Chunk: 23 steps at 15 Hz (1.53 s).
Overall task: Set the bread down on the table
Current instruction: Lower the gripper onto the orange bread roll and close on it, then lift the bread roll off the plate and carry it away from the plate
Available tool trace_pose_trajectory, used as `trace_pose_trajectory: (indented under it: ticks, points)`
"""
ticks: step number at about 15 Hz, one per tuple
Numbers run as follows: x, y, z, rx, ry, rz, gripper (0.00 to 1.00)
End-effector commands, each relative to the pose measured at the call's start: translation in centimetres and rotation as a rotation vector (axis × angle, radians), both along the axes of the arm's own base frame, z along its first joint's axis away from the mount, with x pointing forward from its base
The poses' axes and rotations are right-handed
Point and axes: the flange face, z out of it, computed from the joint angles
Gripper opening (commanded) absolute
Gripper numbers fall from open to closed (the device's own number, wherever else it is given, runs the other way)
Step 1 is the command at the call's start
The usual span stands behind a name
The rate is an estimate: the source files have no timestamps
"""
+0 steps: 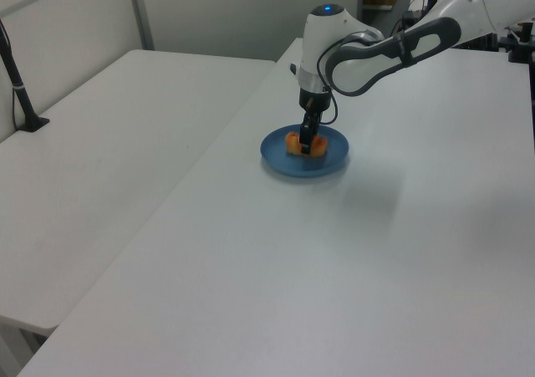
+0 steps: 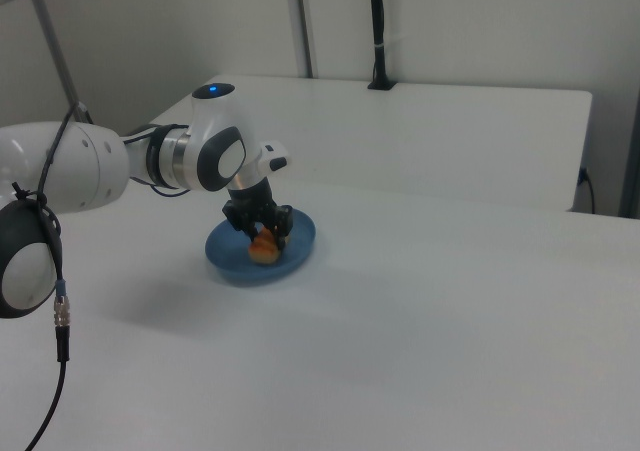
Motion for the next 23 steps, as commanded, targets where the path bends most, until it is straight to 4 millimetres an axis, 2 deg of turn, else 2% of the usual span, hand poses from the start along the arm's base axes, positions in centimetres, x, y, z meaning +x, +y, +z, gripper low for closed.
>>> trace_pose_trajectory:
  ticks: [1, 3, 6, 8, 10, 13, 15, 16, 18, 20, 23]
  points:
    - [0.0, 0.1, 0.7, -0.011, -0.016, -0.002, 0.2]
    - [0.0, -0.1, 1.2, -0.009, -0.019, -0.005, 0.18]
    - [-0.4, -0.9, 3.4, -0.006, -0.011, -0.018, 0.18]
    - [-1.1, -2.2, 6.5, 0.002, -0.012, -0.039, 0.19]
    - [-2.5, -3.3, 9.5, 0.003, -0.008, -0.029, 0.19]
    - [-4.9, -6.0, 13.5, 0.009, 0.002, -0.013, 0.19]
    - [-7.1, -8.9, 16.1, -0.006, 0.034, 0.022, 0.19]
    - [-8.2, -10.2, 17.1, 0.0, 0.053, 0.043, 0.19]
    - [-10.7, -14.2, 18.3, 0.02, 0.081, 0.05, 0.19]
    - [-13.2, -17.7, 18.5, 0.023, 0.123, 0.074, 0.19]
    - [-15.5, -22.7, 16.5, 0.033, 0.176, 0.045, 0.19]
